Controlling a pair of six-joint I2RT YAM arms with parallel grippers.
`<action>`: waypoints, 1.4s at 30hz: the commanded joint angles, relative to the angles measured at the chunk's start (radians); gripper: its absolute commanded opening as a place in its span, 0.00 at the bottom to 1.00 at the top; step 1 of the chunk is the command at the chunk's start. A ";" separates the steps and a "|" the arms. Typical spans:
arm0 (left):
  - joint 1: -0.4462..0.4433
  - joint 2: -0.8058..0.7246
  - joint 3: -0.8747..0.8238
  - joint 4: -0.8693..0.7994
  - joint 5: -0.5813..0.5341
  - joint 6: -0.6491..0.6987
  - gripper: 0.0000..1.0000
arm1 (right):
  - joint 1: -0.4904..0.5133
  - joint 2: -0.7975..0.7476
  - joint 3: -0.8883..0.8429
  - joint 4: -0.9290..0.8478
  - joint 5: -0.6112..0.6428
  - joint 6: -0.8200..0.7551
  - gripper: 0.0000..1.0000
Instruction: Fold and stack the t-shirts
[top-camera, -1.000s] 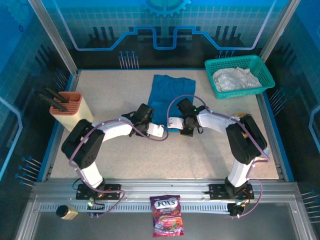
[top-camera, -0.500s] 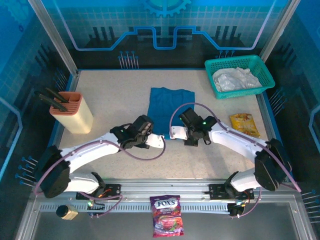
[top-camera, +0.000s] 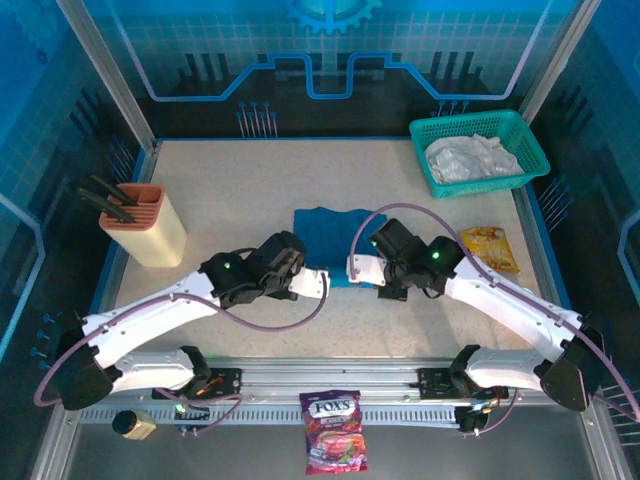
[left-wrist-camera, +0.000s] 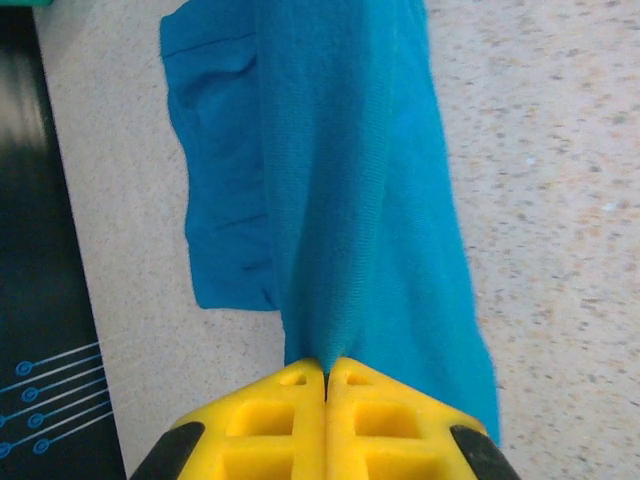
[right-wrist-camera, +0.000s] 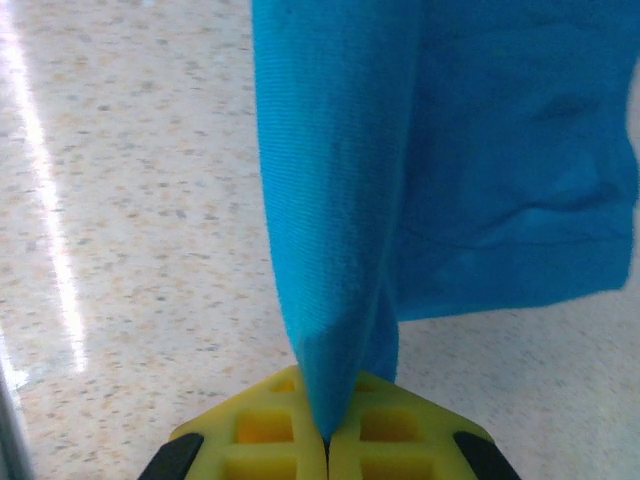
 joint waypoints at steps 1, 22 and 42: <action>0.077 0.055 0.068 0.074 -0.031 0.045 0.00 | -0.079 0.041 0.067 0.043 0.052 -0.013 0.00; 0.346 0.573 0.283 0.522 0.147 0.179 0.00 | -0.313 0.562 0.330 0.286 0.121 0.016 0.00; 0.386 0.710 0.300 0.850 -0.104 0.016 0.78 | -0.355 0.633 0.304 0.598 0.215 0.339 0.68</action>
